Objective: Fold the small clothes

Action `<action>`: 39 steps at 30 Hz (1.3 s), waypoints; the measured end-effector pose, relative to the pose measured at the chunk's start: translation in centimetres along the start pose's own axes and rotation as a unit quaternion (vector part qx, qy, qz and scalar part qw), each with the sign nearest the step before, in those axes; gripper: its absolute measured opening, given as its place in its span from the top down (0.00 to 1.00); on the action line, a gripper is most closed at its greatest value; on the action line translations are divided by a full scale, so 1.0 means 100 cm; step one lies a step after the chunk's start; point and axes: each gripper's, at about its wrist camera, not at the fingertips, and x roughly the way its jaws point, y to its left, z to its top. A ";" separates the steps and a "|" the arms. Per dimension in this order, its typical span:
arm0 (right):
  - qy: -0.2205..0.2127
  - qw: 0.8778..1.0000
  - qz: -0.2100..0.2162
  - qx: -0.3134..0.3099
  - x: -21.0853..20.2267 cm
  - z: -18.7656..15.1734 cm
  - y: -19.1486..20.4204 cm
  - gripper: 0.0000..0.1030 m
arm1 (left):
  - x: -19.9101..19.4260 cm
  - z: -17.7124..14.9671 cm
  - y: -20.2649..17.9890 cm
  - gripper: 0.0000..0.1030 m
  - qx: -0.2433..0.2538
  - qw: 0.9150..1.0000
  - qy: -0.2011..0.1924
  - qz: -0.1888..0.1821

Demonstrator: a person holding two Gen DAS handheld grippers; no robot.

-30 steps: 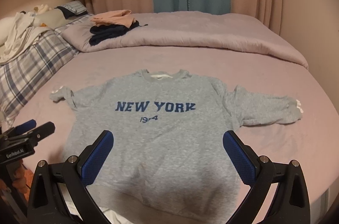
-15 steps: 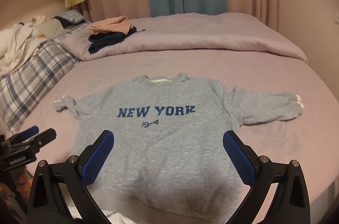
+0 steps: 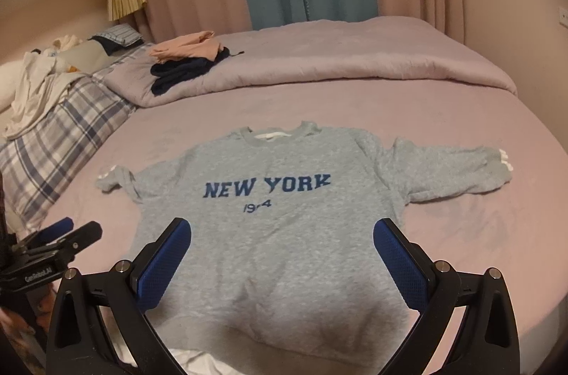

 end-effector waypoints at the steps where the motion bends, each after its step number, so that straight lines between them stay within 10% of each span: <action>1: -0.001 1.000 -0.001 -0.002 -0.001 0.000 0.001 0.01 | -0.001 0.000 0.000 0.01 0.000 1.000 -0.001 -0.001; 39: -0.006 1.000 0.006 0.003 -0.006 -0.001 0.002 0.01 | 0.006 -0.004 0.001 0.02 -0.004 1.000 0.015 -0.005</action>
